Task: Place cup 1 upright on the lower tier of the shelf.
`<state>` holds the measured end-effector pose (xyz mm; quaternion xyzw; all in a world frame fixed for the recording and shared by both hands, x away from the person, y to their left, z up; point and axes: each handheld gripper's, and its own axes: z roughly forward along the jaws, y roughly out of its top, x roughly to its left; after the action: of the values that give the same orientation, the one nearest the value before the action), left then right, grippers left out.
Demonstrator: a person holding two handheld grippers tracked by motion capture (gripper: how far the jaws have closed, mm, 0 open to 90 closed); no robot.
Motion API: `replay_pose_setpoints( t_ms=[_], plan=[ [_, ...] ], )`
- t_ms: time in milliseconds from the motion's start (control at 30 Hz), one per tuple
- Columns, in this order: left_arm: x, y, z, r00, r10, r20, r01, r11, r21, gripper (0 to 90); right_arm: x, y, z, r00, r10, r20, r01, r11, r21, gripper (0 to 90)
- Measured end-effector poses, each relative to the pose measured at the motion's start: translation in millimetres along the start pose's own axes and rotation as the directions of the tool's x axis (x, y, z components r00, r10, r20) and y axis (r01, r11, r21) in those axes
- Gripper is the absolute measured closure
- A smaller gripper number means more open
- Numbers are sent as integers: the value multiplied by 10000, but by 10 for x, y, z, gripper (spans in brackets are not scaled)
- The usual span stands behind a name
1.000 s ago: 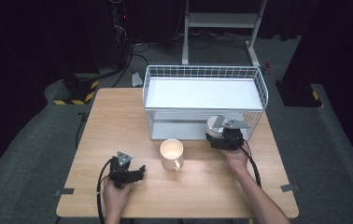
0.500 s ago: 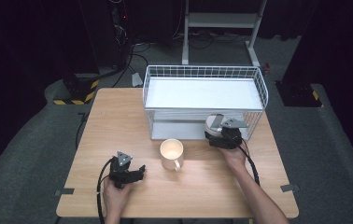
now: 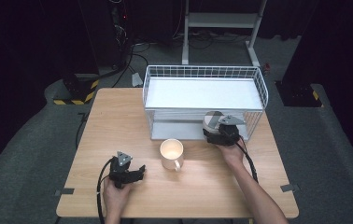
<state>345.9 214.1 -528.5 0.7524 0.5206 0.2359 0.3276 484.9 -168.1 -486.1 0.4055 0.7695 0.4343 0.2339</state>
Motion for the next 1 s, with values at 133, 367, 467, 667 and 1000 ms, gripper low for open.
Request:
replay_pose_setpoints(
  t_ms=[133,367,467,667,1000],
  plan=[
    [0,0,0,10000,-7,-1,7,10000,-1,186,-18,-7,27,10000,15,10,-14,9999,-169,187],
    [0,0,0,10000,-1,0,1,10000,-1,186,-27,-9,46,9999,126,15,-126,9995,-282,186],
    [0,0,0,10000,-5,1,5,10000,-1,186,-27,-8,46,10000,63,11,-63,9996,-284,184],
    [0,0,0,10000,-6,-1,6,10000,-4,186,-54,-25,48,9993,286,-224,-290,9995,-145,119],
    [0,0,0,10000,-3,0,3,10000,-1,186,-46,-31,24,9991,277,-323,-272,9995,157,110]
  ],
)
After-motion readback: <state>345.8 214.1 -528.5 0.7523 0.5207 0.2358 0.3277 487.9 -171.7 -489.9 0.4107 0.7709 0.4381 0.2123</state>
